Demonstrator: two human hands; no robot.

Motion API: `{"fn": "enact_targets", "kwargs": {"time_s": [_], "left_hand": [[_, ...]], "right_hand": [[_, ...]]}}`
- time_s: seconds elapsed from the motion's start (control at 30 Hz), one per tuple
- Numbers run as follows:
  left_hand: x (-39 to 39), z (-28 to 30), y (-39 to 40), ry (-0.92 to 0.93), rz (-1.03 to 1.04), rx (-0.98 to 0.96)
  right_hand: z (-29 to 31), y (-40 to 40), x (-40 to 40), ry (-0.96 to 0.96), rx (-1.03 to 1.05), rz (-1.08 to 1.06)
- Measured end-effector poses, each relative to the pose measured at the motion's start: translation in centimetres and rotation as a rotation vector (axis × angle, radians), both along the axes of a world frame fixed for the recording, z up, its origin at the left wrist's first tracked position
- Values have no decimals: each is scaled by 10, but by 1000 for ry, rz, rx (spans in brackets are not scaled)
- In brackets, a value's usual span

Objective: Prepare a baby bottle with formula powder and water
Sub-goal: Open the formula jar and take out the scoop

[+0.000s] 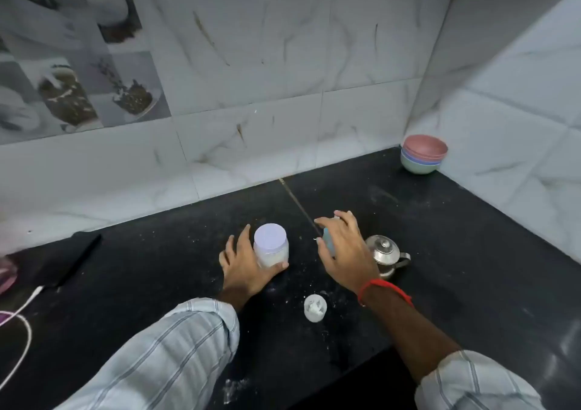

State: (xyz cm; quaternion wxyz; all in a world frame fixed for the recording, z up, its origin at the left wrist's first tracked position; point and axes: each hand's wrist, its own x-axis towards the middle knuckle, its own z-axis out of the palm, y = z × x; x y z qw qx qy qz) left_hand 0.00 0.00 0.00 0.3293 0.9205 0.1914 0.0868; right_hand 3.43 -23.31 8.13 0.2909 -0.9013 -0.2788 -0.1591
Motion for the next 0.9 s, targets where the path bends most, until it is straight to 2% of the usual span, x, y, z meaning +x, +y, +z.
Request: {"fn": "enact_targets", "kwargs": {"time_s": [0.13, 0.2, 0.37, 0.47, 0.53, 0.63, 0.77, 0.9], "left_hand": [[16, -7, -9, 84, 38, -217], [24, -10, -13, 56, 33, -229], [16, -2, -22, -139, -6, -241], [-10, 12, -35, -257, -113, -255], [-27, 19, -43, -293, -168, -205], [-48, 30, -48, -296, -179, -269], [-68, 40, -44, -280, -212, -299], [-73, 48, -53, -277, -221, -298]], "right_hand": [[-1, 16, -4, 164, 5, 32], [-2, 23, -3, 243, -38, 58], [0, 42, 3, 434, -71, -31], [4, 53, 4, 512, -80, -85], [5, 61, -3, 435, -184, -103], [8, 69, -21, 111, -288, -141], [8, 65, -40, -187, -63, -41], [12, 56, -42, -236, 22, 6]]}}
